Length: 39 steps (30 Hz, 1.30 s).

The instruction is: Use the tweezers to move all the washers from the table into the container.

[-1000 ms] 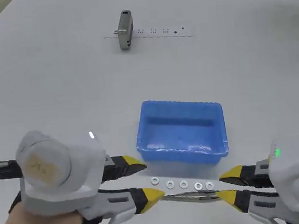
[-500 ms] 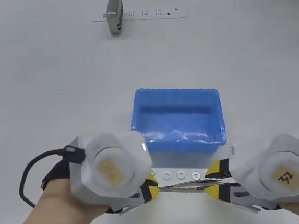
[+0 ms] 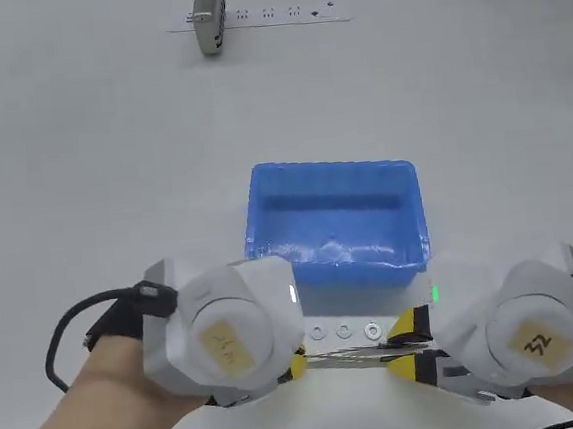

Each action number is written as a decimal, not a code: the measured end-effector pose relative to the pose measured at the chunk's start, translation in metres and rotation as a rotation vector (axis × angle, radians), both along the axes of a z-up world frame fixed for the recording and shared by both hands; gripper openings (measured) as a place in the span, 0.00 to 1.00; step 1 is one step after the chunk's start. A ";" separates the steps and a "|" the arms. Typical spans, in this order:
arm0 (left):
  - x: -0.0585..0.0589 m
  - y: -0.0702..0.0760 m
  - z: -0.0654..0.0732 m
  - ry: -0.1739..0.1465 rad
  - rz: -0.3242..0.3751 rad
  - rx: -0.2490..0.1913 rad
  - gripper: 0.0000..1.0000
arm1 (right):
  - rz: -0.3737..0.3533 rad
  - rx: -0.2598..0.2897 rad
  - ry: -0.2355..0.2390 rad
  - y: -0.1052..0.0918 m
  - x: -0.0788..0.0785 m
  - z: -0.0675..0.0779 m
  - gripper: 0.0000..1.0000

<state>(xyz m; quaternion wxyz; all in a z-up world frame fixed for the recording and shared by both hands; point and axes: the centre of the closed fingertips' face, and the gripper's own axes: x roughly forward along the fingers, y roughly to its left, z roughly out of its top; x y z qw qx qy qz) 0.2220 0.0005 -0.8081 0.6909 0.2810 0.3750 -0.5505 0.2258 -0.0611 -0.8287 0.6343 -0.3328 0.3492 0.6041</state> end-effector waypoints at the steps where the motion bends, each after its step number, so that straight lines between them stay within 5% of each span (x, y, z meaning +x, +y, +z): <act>1: 0.000 -0.001 0.005 -0.007 -0.005 -0.009 0.00 | -0.003 0.006 0.001 0.000 0.000 0.001 0.07; 8: -0.003 -0.012 0.044 -0.040 -0.037 -0.062 0.00 | -0.004 0.050 -0.014 0.001 -0.001 0.010 0.07; 17: -0.002 -0.034 0.074 -0.081 -0.098 -0.095 0.00 | -0.038 0.120 -0.032 0.002 0.001 0.020 0.07; 27: 0.005 -0.061 0.087 -0.096 -0.144 -0.132 0.00 | -0.094 0.195 -0.038 0.000 0.006 0.030 0.06; 34: 0.015 -0.061 0.102 -0.115 -0.126 -0.130 0.00 | -0.167 0.301 -0.014 0.006 0.016 0.045 0.07; 39: 0.020 -0.061 0.099 -0.123 -0.137 -0.102 0.00 | -0.167 0.310 -0.009 0.011 0.020 0.042 0.07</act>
